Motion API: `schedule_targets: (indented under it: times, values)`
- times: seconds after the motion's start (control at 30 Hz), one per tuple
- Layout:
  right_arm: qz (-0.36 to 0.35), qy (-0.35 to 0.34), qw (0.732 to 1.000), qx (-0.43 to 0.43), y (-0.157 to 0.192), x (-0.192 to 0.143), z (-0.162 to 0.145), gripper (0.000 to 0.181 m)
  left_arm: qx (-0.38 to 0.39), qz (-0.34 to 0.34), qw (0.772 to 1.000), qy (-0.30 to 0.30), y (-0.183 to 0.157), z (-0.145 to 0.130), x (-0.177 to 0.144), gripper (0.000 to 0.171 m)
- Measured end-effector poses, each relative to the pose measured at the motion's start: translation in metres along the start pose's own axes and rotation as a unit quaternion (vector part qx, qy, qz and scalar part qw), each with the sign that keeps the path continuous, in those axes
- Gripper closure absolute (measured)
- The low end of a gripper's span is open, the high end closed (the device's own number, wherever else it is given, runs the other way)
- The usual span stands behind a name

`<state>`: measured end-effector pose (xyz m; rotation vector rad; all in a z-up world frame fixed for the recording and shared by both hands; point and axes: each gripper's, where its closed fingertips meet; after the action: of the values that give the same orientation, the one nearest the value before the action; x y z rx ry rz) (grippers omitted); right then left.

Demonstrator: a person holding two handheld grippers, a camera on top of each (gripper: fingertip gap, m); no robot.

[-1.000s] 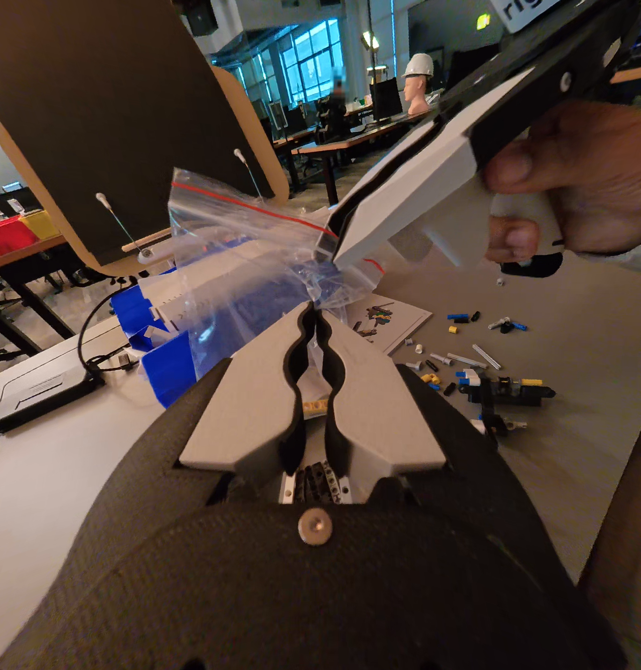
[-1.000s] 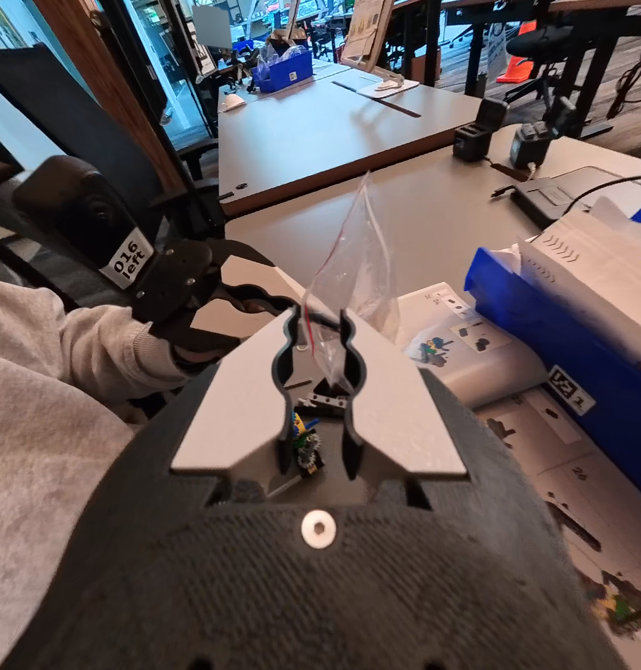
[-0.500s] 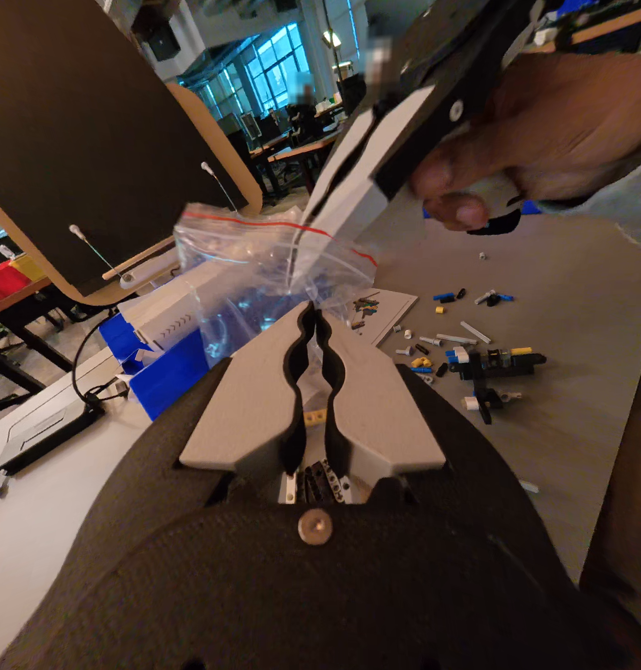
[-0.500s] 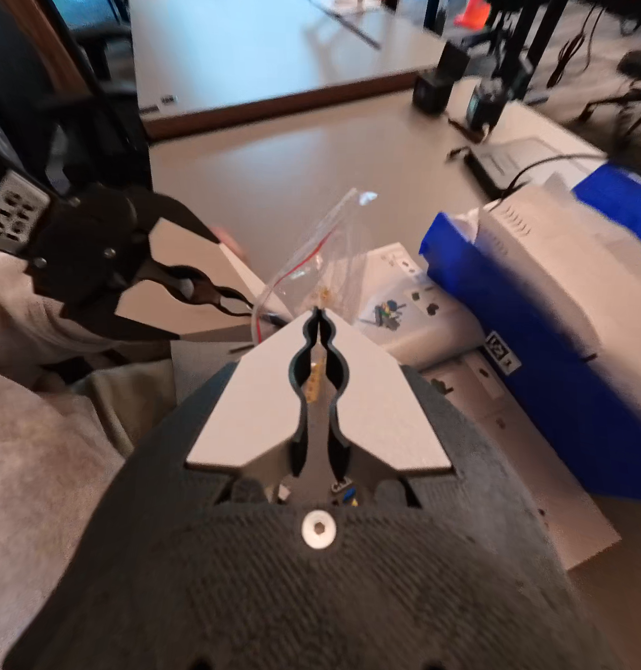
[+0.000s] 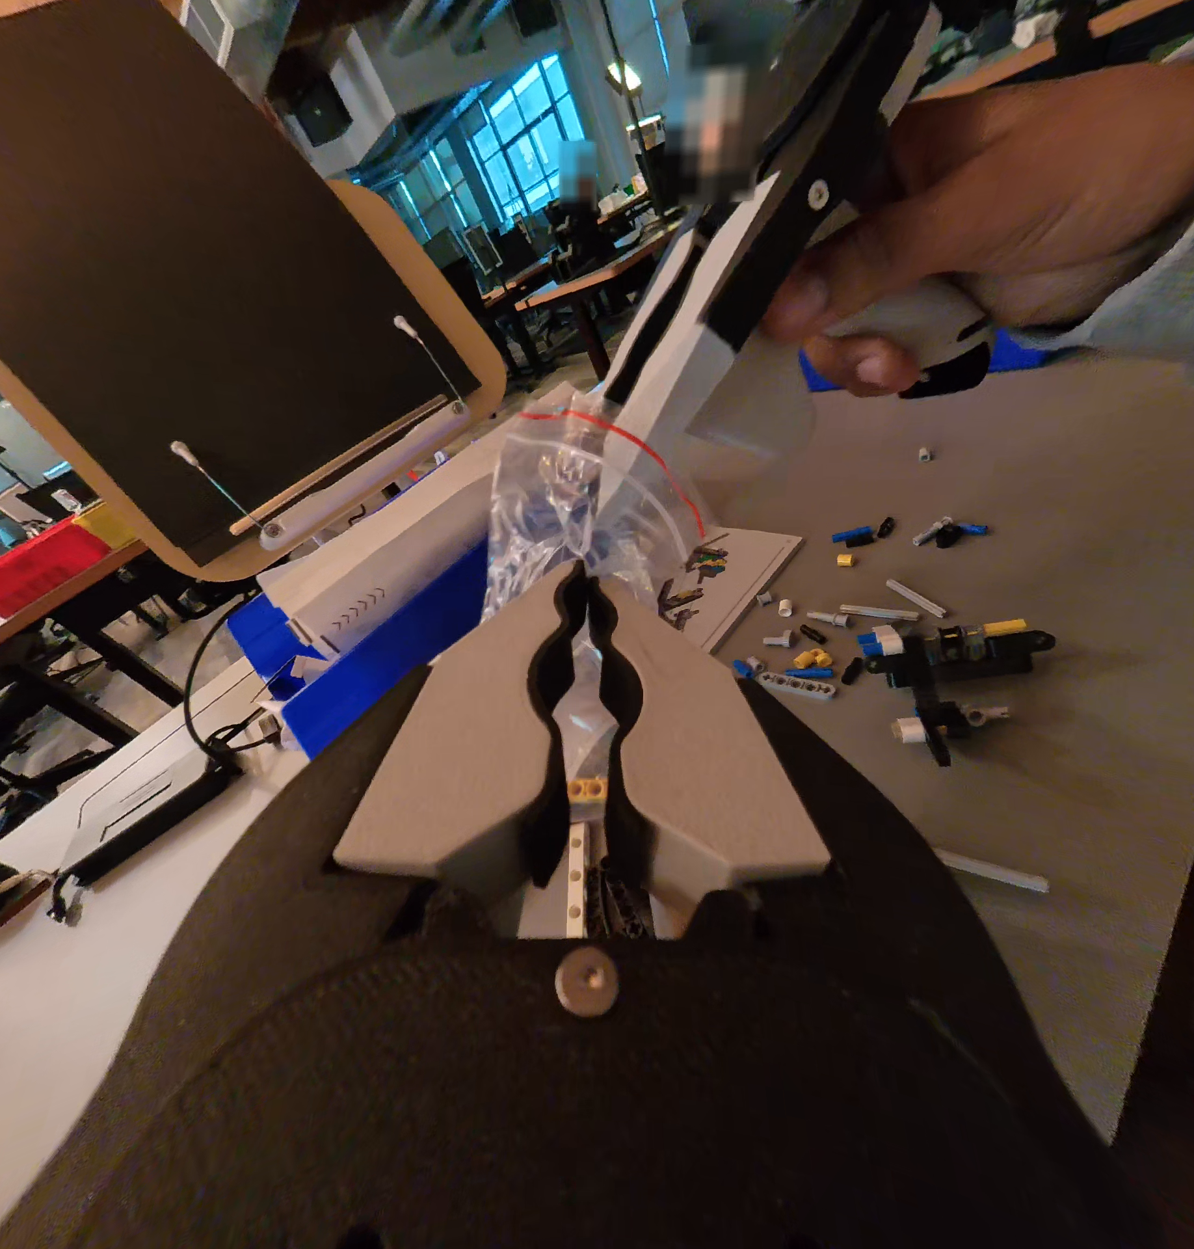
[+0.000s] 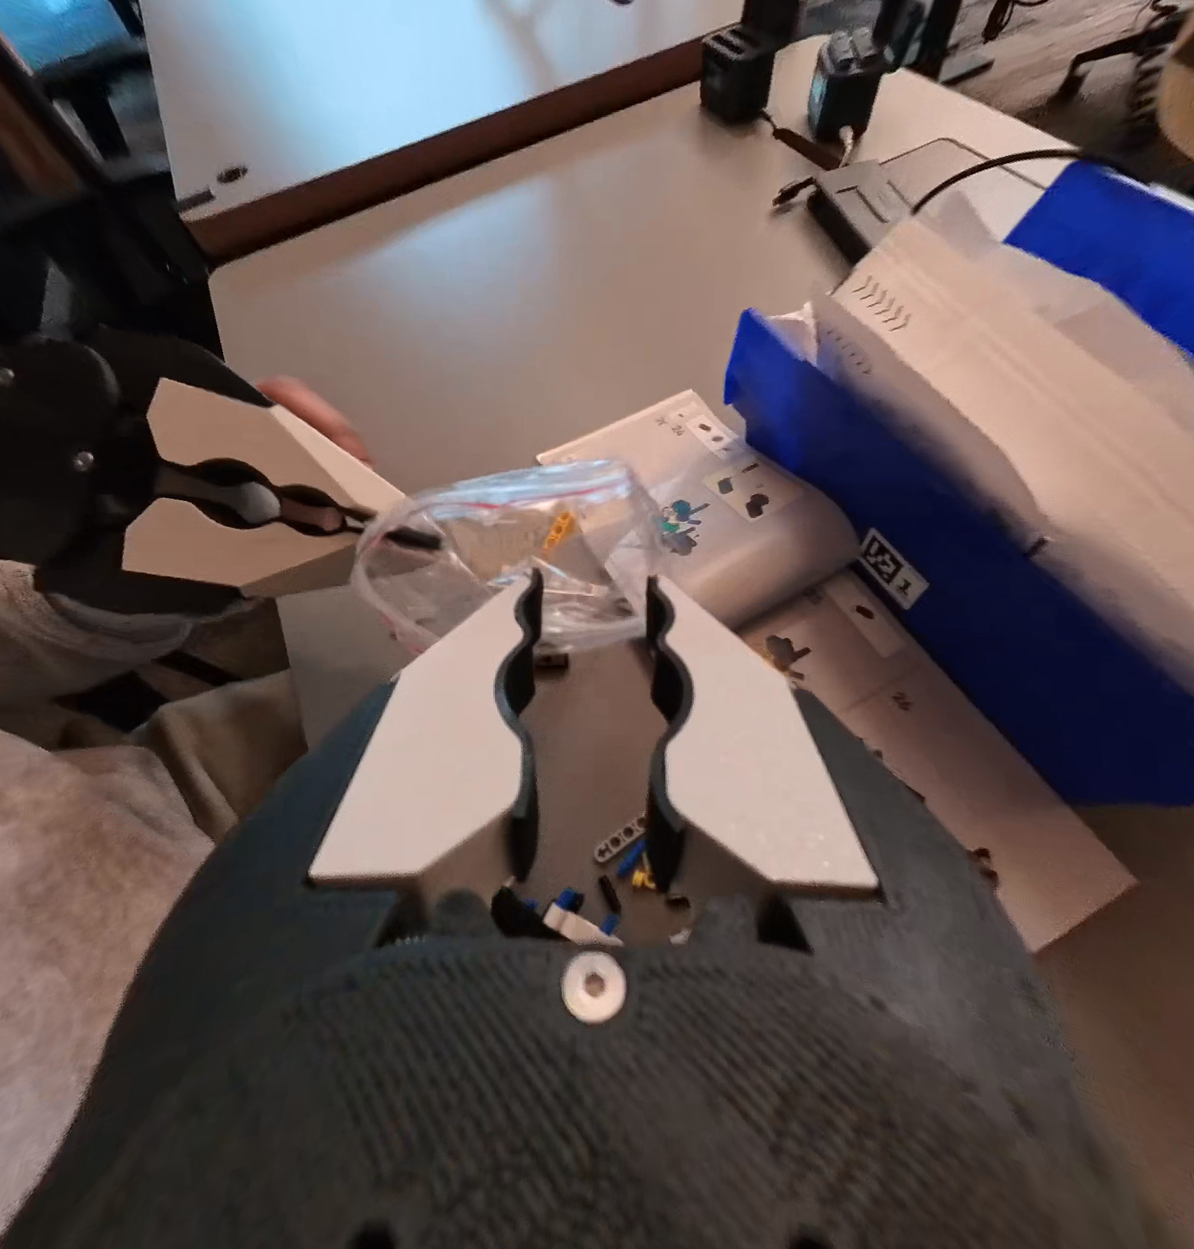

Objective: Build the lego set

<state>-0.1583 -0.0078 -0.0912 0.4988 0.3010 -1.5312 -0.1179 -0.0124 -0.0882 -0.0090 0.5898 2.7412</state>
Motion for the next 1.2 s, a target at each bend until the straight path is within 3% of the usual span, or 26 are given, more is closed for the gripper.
schedule_targets:
  times: [0.2,0.37,0.43,0.6,0.7,0.9,1.07,1.2]
  values:
    - [0.006,-0.064,0.997,0.047,-0.014,-0.026,0.017,0.12,-0.016,0.008,1.0,-0.004,0.008,-0.002,-0.002,0.171]
    - [0.126,-0.067,0.98,0.138,0.011,-0.008,0.012,0.111,-0.003,-0.005,1.0,-0.004,0.001,-0.002,-0.001,0.171]
    - [0.155,-0.057,0.975,0.147,0.021,-0.002,0.01,0.127,0.004,-0.011,1.0,0.0,-0.003,-0.002,0.0,0.171]
    - [0.124,0.0,0.989,0.077,0.03,0.011,-0.006,0.181,0.022,-0.023,1.0,0.001,-0.011,-0.002,0.0,0.171]
    - [0.009,0.036,0.999,-0.004,0.002,0.006,-0.014,0.181,0.03,-0.024,0.999,0.021,-0.011,-0.009,0.001,0.171]
    - [-0.025,0.002,0.999,-0.041,0.007,-0.007,0.007,0.181,0.007,-0.007,1.0,-0.017,-0.007,0.001,-0.001,0.171]
    - [-0.003,-0.101,0.994,-0.034,0.013,-0.032,0.04,0.181,-0.16,-0.01,0.984,-0.075,0.018,0.009,-0.012,0.146]
    - [0.087,-0.179,0.98,0.021,0.028,-0.053,0.062,0.181,-0.357,-0.063,0.927,-0.092,0.032,-0.001,-0.01,0.13]
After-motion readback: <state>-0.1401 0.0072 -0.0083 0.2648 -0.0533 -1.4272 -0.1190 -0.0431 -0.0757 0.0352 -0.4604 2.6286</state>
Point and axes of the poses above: each gripper's, where its closed fingertips meet, x out along the fingers, z out of its top, y = z × x across the jaws, and after that the axes turned 1 degree about -y, right-handed
